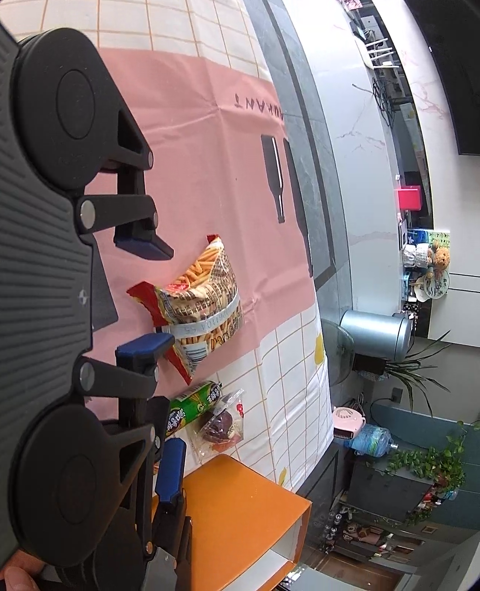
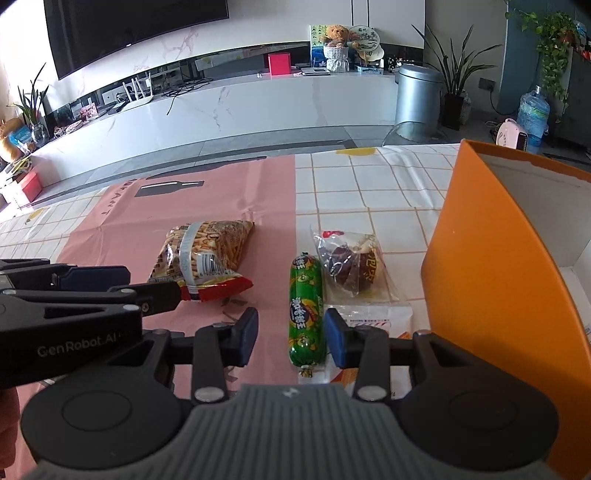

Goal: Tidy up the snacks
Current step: 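Grasp the green sausage with the right gripper while the left reaches the striped chips bag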

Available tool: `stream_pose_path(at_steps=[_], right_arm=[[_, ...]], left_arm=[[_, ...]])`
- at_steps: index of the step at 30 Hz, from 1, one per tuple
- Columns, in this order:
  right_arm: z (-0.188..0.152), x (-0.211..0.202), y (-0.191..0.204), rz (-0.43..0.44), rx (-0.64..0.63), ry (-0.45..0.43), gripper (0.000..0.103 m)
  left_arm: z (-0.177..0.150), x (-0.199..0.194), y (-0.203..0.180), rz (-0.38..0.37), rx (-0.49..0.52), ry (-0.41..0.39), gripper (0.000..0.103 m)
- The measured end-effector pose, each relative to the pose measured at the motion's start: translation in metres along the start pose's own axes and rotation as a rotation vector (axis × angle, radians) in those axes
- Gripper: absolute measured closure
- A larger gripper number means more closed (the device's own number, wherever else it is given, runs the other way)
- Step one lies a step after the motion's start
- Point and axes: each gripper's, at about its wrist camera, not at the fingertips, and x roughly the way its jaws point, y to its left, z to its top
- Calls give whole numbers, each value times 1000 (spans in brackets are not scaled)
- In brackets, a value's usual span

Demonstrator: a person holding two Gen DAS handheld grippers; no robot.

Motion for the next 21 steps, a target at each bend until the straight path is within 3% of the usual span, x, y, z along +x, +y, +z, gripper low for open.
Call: stream_pose_path(at_steps=[4,9,11,21], right_arm=[[0,5,1,3,-14,-7,69],[-1,5,2,-4,-36,-16,86],[-1,5,2,-4,-37,-17,87],[-21,-24,17,57,-65,26,88]], left_arm=[[-1,4,-1,-9,1,7,71],[-2,1,-1,-26,-7,8,89],[-1,0,-3,-25,-12,22,94],[-24,-50,6,-31,-192,80,97]])
